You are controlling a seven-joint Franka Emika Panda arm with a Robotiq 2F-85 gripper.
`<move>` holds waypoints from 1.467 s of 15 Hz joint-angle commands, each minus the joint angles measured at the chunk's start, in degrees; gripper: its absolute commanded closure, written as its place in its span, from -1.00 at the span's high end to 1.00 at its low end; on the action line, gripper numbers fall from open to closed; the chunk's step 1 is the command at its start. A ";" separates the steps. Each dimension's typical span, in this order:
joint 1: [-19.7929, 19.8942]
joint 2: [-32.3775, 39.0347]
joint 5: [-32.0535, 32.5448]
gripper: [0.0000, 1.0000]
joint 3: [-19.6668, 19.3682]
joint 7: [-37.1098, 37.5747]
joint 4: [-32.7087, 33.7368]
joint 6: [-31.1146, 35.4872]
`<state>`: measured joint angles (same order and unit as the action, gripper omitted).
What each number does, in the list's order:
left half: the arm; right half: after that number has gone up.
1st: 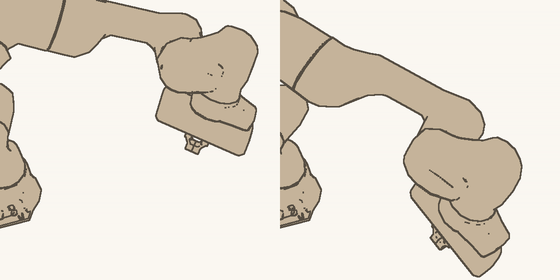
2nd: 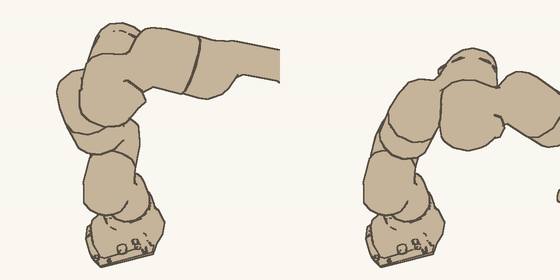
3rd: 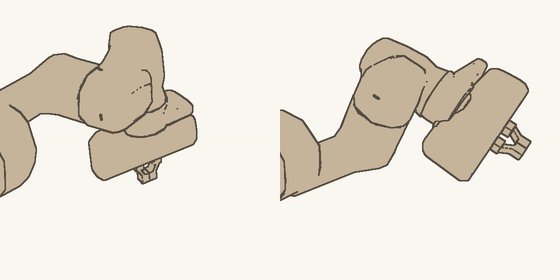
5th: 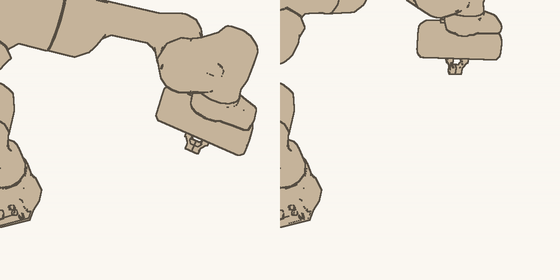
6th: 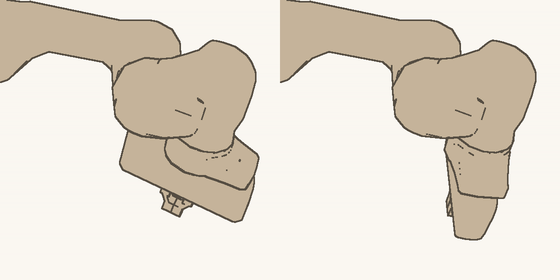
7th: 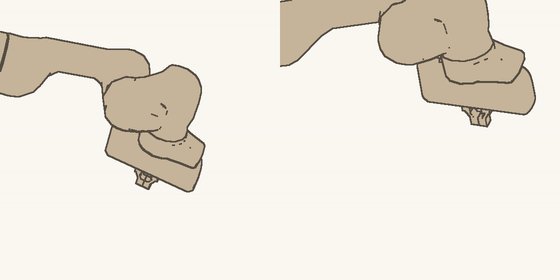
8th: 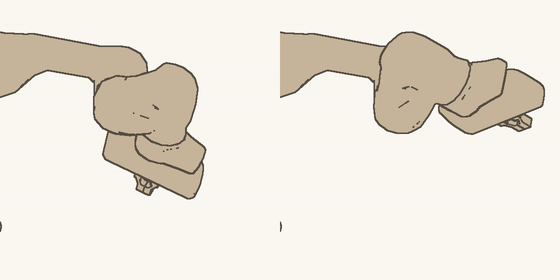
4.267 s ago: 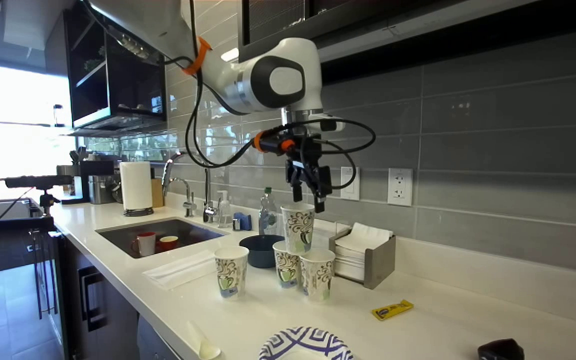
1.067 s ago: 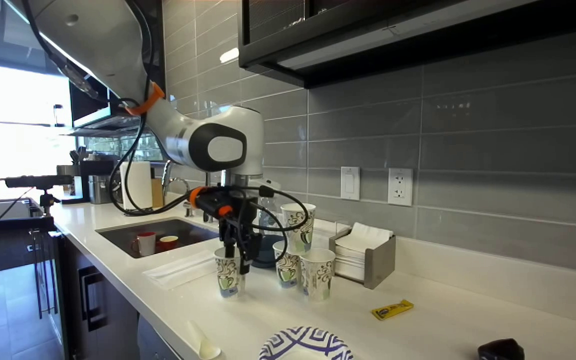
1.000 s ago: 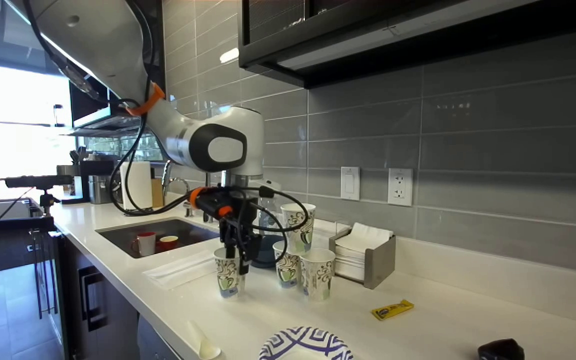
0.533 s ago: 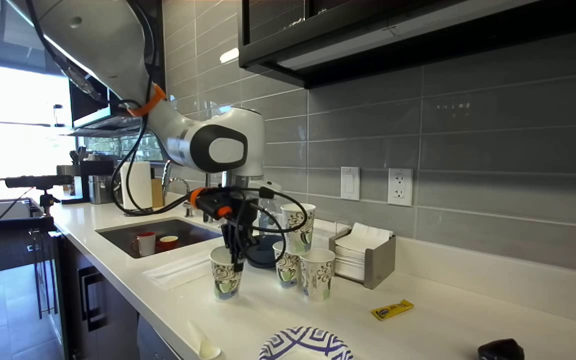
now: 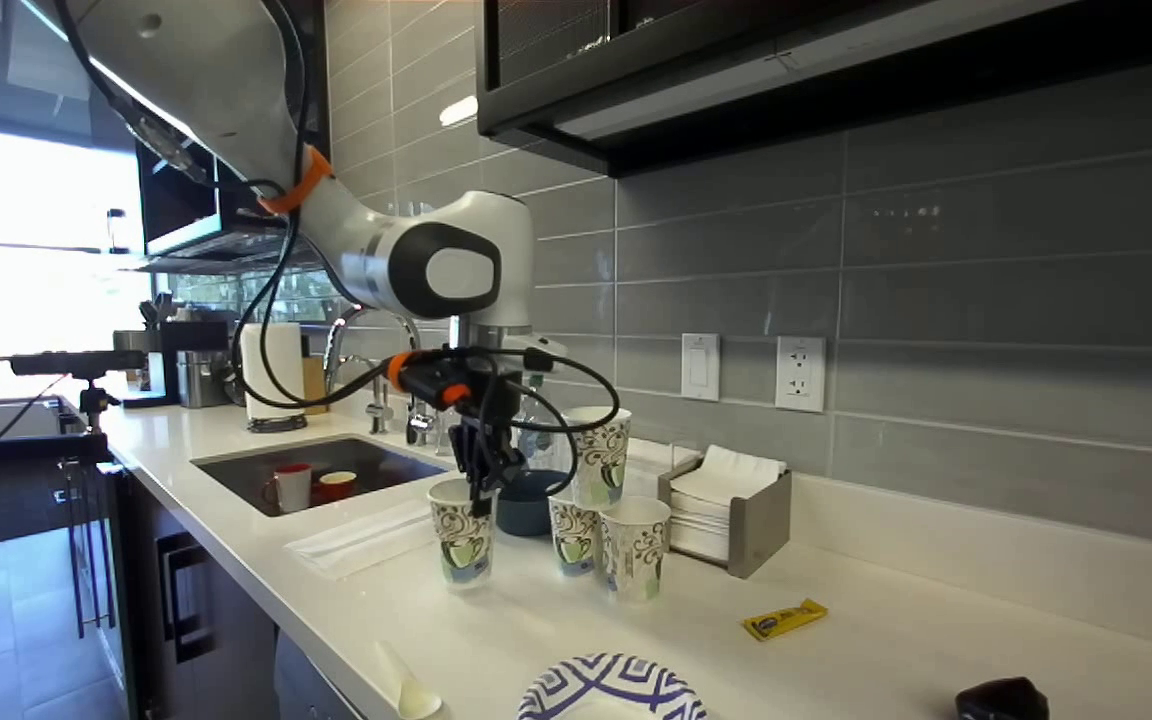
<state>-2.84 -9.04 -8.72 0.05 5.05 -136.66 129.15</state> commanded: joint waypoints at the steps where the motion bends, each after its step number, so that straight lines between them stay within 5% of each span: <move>1: 0.70 -3.39 1.30 -0.98 0.60 1.13 3.63 -7.65; 8: 1.11 -10.89 8.84 -0.98 2.60 3.48 12.46 -21.73; 22: 1.68 -12.08 8.82 -0.98 2.06 2.54 15.86 -23.72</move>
<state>-2.18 -20.71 -0.41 2.09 7.27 -123.06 107.87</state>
